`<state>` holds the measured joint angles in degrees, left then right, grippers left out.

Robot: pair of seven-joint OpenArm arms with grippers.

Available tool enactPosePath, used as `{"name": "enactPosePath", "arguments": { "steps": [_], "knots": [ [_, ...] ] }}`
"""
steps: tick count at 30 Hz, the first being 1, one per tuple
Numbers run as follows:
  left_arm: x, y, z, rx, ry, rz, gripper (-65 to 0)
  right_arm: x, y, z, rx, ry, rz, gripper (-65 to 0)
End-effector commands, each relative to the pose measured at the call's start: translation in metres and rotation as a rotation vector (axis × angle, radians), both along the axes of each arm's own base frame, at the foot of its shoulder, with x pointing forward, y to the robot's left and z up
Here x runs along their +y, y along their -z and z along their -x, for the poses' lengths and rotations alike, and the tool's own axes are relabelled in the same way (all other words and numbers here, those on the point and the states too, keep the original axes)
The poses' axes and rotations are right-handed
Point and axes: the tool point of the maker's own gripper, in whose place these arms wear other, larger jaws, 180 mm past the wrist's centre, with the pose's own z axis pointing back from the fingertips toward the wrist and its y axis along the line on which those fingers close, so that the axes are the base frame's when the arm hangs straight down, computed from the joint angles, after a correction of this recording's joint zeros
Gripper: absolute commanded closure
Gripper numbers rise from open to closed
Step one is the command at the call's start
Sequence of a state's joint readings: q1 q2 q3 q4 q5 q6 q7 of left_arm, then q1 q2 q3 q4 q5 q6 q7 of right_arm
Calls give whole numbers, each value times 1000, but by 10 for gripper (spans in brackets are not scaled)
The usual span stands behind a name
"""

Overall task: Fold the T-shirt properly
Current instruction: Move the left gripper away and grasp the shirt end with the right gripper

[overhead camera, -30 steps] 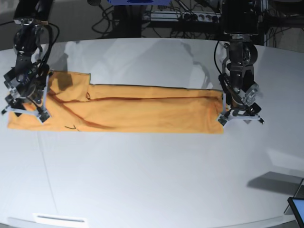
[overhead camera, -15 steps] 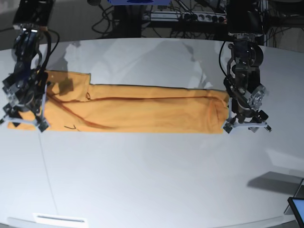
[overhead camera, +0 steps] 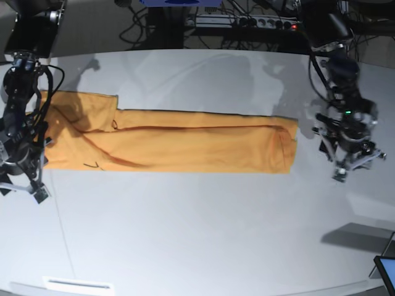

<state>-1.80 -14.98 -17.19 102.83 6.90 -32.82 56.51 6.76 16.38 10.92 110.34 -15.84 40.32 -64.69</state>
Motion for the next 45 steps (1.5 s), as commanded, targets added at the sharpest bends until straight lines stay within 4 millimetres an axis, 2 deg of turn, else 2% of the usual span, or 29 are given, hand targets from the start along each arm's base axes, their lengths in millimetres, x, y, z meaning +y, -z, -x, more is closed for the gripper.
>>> {"name": "enactPosePath", "arguments": {
  "steps": [1,4,6,9,12,14,16,19,22,31,34,39,41,45],
  "knots": [
    [8,-15,-2,-34,-21,12,-406,-1,-13,-6,-42,4,6,-318],
    [5,-18,-2,-43,-2,116,-482,5,-11,-6,-45,2,-11,-318],
    [2,-18,0,-53,17,169,-509,10,-7,-5,-40,0,-28,-318],
    [7,-18,6,-69,2,208,-480,25,7,0,-18,-11,-73,-318],
    [17,-20,10,-83,-32,216,-440,39,14,0,-15,-14,-118,-318],
    [17,-21,10,-85,-34,217,-435,47,18,0,-16,-13,-149,-315],
    [18,-20,10,-84,-36,213,-435,54,22,0,-10,-14,-174,-271],
    [18,-20,11,-83,-37,213,-435,59,28,0,2,-17,-190,-139],
    [18,-20,11,-85,-36,217,-435,64,41,2,36,-11,-217,-1],
    [19,-11,15,-60,-46,224,-437,95,84,19,113,-43,-324,-4],
    [23,4,17,-27,-69,254,-437,98,107,24,175,-41,-349,-4],
    [26,27,16,15,-107,318,-440,102,133,32,245,-36,-377,-4],
    [26,36,18,36,-118,336,-442,103,140,35,268,-32,-383,-4],
    [16,43,17,40,-114,363,-442,103,146,38,286,-29,-387,-4]
  ]
}}
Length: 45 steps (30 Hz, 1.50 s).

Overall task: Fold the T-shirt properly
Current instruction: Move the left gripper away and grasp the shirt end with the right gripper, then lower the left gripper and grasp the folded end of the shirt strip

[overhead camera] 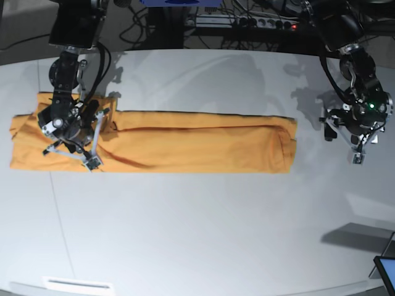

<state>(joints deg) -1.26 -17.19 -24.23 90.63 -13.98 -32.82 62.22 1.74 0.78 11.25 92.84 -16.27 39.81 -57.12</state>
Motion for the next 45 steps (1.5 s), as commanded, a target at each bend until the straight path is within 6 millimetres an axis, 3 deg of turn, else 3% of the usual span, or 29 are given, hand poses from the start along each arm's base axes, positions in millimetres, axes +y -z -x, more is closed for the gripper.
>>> {"name": "enactPosePath", "arguments": {
  "steps": [1,10,15,19,26,35,40,45],
  "knots": [
    [1,-14,-10,-51,1,-6,-442,0,1,1,8,0,0,-4],
    [-18,-7,-13,-69,15,86,-443,-1,4,7,24,3,5,-3],
    [-34,-27,-19,-135,58,317,-443,-1,8,12,35,2,3,-3],
    [-35,-39,-26,-193,65,491,-443,-1,8,13,38,1,5,-3],
    [-27,-6,-24,-139,-35,649,-443,0,13,20,51,-1,2,-3],
    [-35,-7,-35,-159,-34,685,-442,0,13,21,54,0,4,-3],
    [-47,-11,-46,-172,-15,704,-442,1,13,21,54,-3,4,-3],
    [-80,-4,-57,-118,68,718,-442,1,13,20,53,-3,3,-3]
  ]
}}
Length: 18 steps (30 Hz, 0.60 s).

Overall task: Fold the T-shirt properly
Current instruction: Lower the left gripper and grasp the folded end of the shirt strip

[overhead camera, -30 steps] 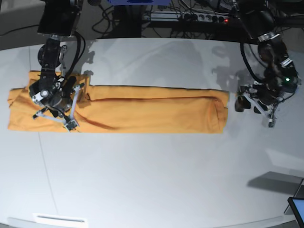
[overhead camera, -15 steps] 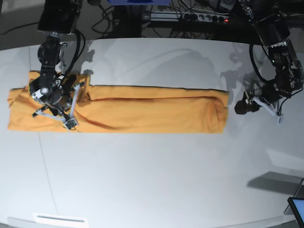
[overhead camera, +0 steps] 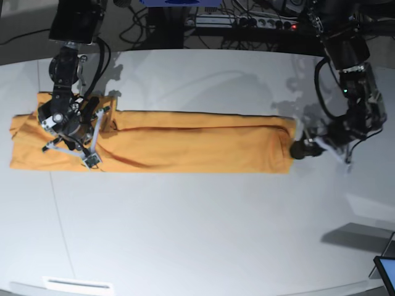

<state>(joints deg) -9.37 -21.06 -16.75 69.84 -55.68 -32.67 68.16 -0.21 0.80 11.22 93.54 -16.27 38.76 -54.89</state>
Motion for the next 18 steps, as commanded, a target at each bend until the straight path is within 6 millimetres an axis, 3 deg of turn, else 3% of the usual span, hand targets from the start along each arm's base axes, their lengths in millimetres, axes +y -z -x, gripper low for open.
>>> {"name": "enactPosePath", "arguments": {
  "steps": [1,9,14,18],
  "knots": [
    [7,-14,-12,-47,-14,5,-442,-1,9,13,68,-9,18,-3],
    [-3,17,-16,52,-60,117,-437,-2,9,12,65,-8,17,-3],
    [-11,21,-18,65,-54,139,-437,-1,8,11,63,-10,17,-3],
    [-40,33,-13,114,54,107,-435,-1,9,11,65,-11,16,-3]
  ]
}}
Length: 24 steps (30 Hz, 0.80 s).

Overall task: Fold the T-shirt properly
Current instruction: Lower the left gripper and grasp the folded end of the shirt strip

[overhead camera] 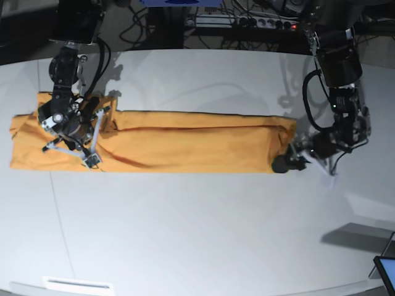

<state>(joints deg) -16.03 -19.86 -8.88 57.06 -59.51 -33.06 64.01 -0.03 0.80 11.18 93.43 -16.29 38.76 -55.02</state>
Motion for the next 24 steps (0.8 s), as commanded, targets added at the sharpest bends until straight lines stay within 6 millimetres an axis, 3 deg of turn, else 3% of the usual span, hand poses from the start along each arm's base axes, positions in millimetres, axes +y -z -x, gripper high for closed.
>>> {"name": "enactPosePath", "arguments": {
  "steps": [1,7,16,19,24],
  "knots": [
    [-6,16,14,81,57,-47,-435,0,8,11,61,-11,14,-3],
    [-19,25,22,109,80,-33,-432,-2,6,8,55,-8,16,-3],
    [-2,40,35,232,-31,-36,-428,-3,5,7,52,-8,18,-3],
    [-4,45,45,265,-12,-37,-373,-2,5,7,53,-9,19,-3],
    [-4,46,47,276,-7,-38,-213,-3,3,4,48,-6,20,-3]
  ]
}}
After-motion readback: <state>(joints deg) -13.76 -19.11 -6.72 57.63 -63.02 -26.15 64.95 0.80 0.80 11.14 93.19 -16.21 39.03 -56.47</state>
